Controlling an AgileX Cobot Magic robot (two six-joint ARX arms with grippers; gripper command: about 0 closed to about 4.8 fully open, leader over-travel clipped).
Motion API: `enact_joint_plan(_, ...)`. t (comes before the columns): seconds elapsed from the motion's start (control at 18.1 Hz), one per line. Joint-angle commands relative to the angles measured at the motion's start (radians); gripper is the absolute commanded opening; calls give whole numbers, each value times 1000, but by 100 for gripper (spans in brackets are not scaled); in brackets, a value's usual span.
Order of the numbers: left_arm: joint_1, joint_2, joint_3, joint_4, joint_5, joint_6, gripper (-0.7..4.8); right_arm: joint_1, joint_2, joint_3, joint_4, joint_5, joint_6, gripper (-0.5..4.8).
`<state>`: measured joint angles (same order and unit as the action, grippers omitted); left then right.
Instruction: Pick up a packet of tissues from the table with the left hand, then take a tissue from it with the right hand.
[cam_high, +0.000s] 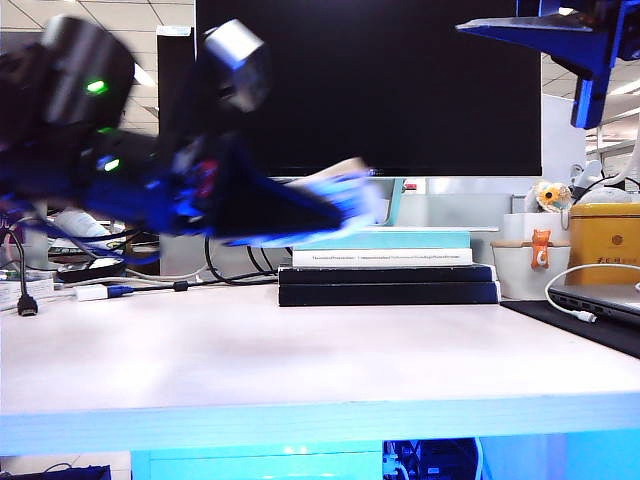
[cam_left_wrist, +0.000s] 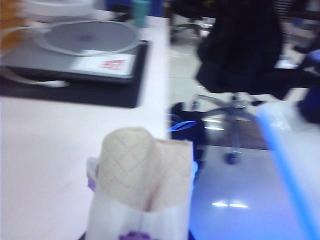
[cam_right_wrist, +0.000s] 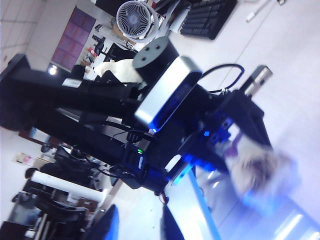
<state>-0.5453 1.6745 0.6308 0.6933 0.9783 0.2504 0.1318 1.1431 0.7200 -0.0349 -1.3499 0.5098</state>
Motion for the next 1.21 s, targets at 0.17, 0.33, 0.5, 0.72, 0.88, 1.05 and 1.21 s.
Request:
enact_joint_plan(0.17, -116, -5, 133, 19, -93, -89, 120, 9, 1, 5, -27, -39, 11, 113)
enact_joint_plan(0.33, -121, -5, 165, 25, -38, -152, 120, 9, 2, 4, -43, -23, -21, 113)
enact_joint_plan(0.5, -130, -6, 168, 26, 18, -161, 120, 6, 3, 4, -43, 31, -53, 113)
enact_joint_plan(0.72, -131, -6, 195, 25, 24, -176, 120, 6, 4, 4, -44, 50, -68, 113)
enact_joint_plan(0.88, -145, -2, 230, -13, -16, -172, 120, 7, 34, 4, -43, 50, -67, 112)
enact_joint_plan(1.05, -169, -2, 230, -32, -38, -151, 120, 7, 63, 4, -42, 50, -69, 96)
enact_joint_plan(1.21, -171, -2, 230, -35, -42, -152, 120, 7, 66, 4, -19, 51, -99, -6)
